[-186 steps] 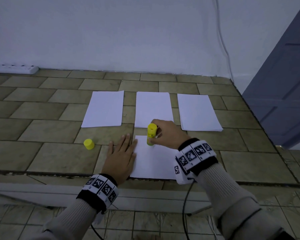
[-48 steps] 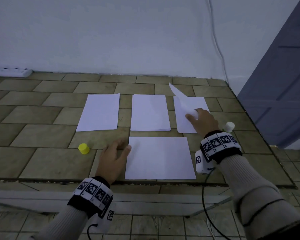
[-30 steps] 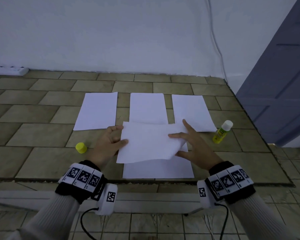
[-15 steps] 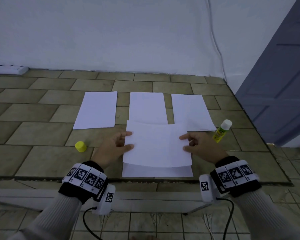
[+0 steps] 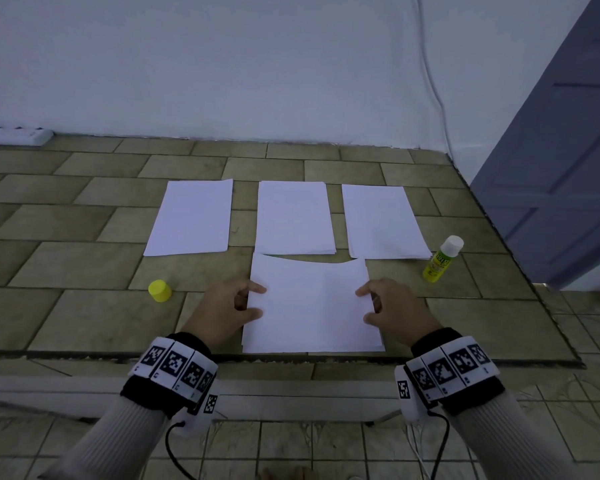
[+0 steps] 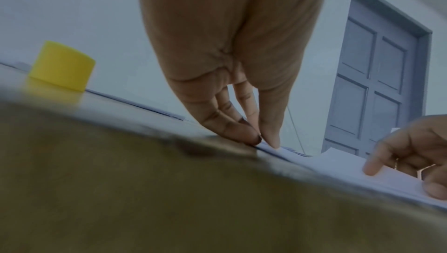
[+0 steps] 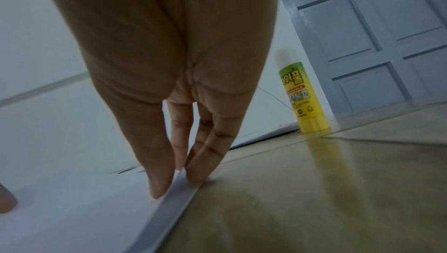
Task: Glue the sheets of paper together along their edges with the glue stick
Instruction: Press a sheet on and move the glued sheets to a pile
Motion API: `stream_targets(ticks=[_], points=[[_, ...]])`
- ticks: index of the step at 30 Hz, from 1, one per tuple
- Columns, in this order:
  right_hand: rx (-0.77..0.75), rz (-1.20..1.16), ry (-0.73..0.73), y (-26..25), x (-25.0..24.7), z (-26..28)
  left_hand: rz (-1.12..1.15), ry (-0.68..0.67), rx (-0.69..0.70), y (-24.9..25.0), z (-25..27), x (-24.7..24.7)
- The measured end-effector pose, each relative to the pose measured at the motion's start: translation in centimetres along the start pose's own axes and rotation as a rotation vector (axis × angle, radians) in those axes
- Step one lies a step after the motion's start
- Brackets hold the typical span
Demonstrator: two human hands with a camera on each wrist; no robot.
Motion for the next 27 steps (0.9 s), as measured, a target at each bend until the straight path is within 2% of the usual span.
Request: stream_targets(ticks=[27], points=[[-0.019,-0.136,-0.002,1.1,-0.4,0.5,-0.065,-0.01,-0.016,1.0,0.8,-0.1]])
Point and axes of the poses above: each hand's wrist, its own z-axis away from the middle knuckle, its own x-axis out of the palm, y = z × x, the point moved 1 cm from there along -z, towards the middle knuckle, and after that the axes turned 10 degrees about z, right-handed, at the moved point
